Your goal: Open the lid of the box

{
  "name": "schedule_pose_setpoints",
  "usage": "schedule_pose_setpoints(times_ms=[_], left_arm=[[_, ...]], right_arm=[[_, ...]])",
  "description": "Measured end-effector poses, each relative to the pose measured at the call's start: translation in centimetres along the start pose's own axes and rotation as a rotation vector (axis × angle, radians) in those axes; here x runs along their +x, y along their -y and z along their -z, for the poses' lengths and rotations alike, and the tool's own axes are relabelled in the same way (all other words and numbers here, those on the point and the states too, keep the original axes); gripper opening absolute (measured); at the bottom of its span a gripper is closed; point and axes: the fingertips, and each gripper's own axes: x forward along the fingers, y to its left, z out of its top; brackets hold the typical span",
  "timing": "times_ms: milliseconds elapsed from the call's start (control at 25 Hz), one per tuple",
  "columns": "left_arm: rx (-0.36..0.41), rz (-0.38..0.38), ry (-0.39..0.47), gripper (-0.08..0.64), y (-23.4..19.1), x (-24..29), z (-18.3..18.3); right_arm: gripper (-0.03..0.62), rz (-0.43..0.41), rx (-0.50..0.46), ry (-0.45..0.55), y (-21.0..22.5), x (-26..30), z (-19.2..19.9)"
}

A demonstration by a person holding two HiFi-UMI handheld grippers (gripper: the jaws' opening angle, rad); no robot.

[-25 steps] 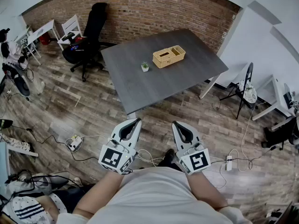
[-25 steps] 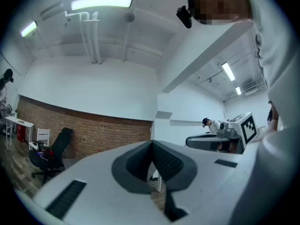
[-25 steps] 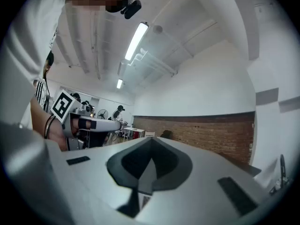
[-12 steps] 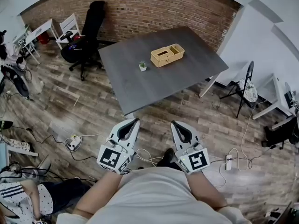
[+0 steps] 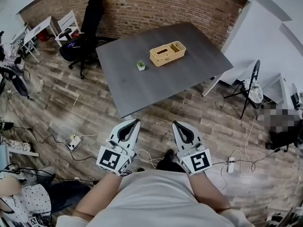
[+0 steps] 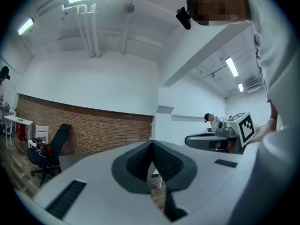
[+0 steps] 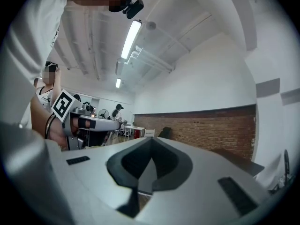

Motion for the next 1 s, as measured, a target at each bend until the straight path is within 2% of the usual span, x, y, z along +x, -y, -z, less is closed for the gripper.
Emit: schedule_pose_setpoints(times_ms=[160,640,1000], left_arm=[[0.002,-0.007,-0.010,0.012,0.2,2.8,0.5],[-0.010,-0.044,-0.018,0.012,-0.6,13.0,1.8],[0.014,-0.054,-0.048,0.012,1.2,19.6,1.4]], right_arm=[[0.006,-0.019,0.010,-0.010,2.6,0.8,1.0],[0.092,-0.097,0.027,-0.021,11.2,3.8,3.3],[0.121,-0.140,0.057,-0.024,18.0,3.7,4.0]])
